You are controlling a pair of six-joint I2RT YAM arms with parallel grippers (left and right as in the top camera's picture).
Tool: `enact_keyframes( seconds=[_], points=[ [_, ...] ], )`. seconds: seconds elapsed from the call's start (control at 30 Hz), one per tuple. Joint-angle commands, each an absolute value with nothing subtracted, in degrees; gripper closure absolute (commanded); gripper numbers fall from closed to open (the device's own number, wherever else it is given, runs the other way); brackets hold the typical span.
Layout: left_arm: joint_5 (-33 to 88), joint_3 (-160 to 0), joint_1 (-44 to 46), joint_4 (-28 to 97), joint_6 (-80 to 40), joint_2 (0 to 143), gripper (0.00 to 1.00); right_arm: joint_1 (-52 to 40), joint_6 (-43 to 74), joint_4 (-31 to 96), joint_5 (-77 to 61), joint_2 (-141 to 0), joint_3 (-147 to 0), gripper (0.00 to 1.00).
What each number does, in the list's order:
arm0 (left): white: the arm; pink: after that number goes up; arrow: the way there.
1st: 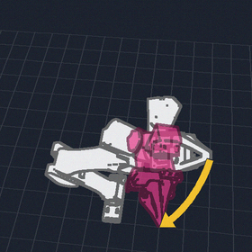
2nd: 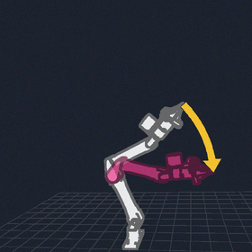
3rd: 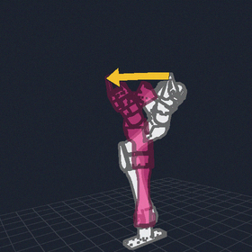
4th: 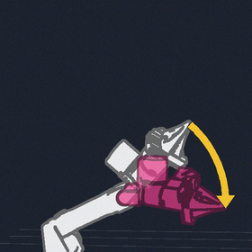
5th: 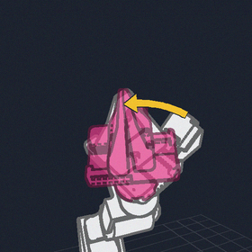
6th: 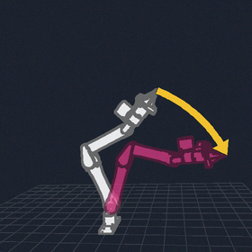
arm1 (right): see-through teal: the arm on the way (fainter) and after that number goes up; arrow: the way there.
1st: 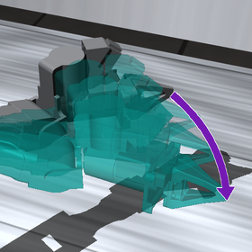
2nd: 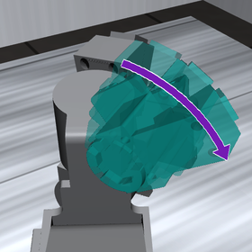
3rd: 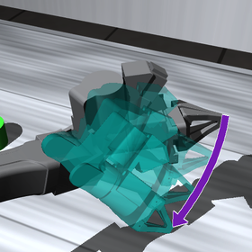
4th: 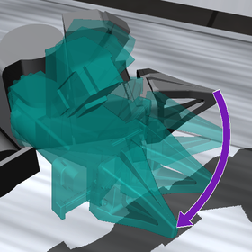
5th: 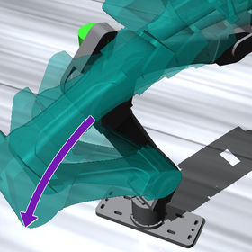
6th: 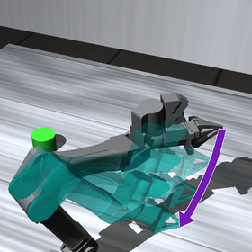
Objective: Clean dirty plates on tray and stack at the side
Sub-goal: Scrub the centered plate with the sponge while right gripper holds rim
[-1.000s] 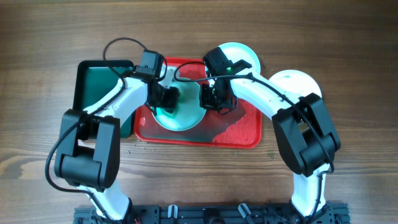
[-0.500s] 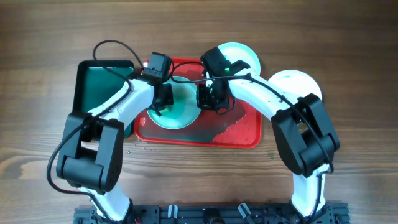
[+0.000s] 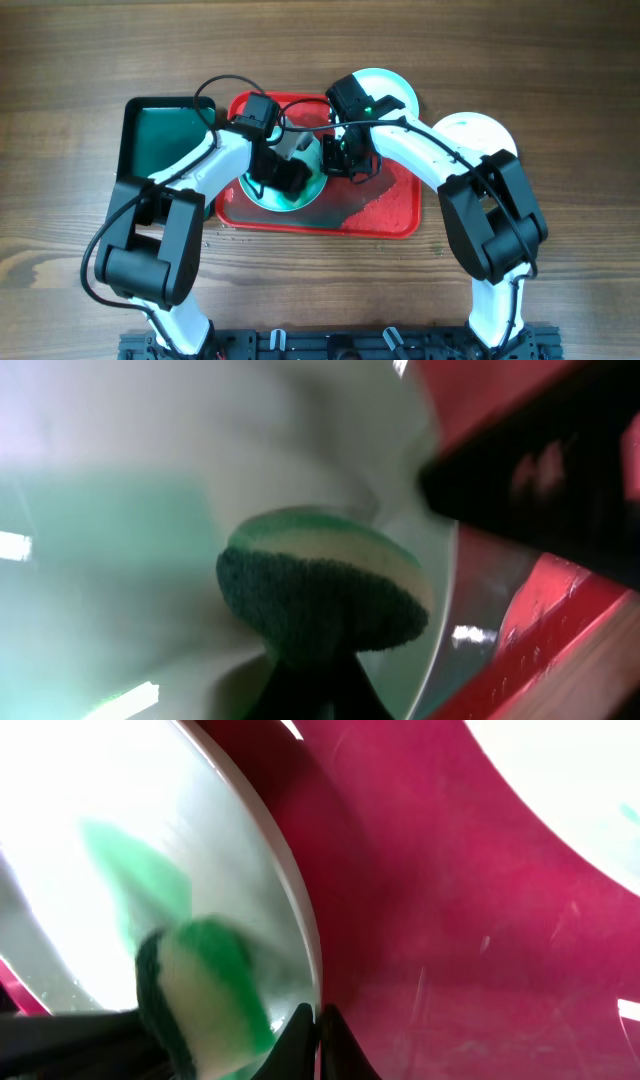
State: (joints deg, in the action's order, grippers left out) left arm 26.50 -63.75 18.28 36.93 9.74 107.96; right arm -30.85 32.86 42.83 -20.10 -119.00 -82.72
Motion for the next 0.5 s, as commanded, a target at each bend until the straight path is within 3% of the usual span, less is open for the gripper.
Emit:
enact_keyframes(
  seconds=[0.0,0.2,0.47],
  points=[
    [26.5,-63.4,18.7,28.8,1.6,108.9,0.96,-31.1,31.9,42.5,-20.3,-119.6,-83.5,0.96],
    [7.5,-63.4,18.7,20.8,-11.6,108.9,0.96,-31.1,31.6,42.5,-20.7,-119.6,-83.5,0.96],
    [-17.8,-63.4,18.7,27.4,-26.3,108.9,0.96,-31.1,31.6,42.5,-20.7,-119.6,-83.5,0.96]
  ],
)
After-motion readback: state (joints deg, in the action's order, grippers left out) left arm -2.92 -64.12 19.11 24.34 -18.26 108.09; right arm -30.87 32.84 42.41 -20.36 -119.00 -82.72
